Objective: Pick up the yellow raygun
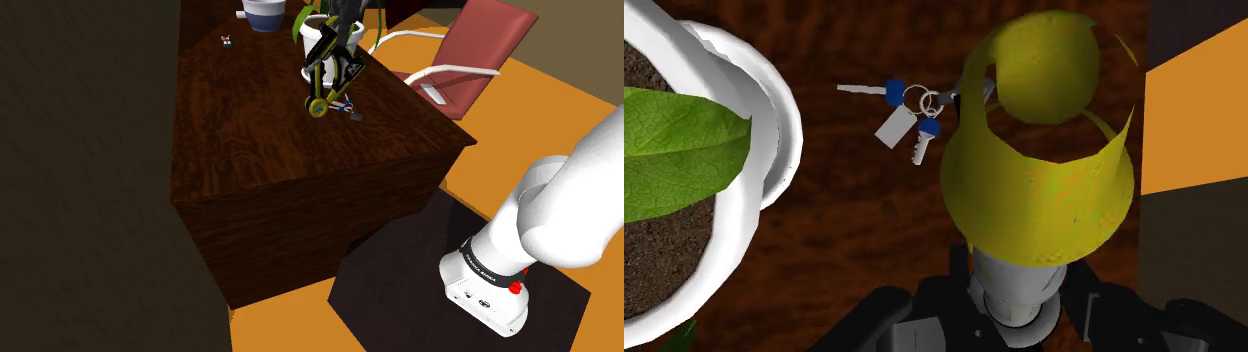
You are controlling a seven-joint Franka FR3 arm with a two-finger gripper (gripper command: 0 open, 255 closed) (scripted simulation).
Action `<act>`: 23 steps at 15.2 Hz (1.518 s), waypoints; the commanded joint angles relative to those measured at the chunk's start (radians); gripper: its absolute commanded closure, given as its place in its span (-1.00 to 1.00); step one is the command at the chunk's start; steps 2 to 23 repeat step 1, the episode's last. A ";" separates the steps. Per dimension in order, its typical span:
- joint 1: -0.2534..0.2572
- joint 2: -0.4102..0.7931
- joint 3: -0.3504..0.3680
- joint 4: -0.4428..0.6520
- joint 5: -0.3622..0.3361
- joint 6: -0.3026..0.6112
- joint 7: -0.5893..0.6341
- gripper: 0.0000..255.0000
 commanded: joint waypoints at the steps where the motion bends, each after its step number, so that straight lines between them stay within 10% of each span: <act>1: 0.000 0.001 0.000 0.010 0.000 -0.009 0.002 1.00; 23: 0.000 0.001 0.000 0.010 0.000 -0.009 0.002 1.00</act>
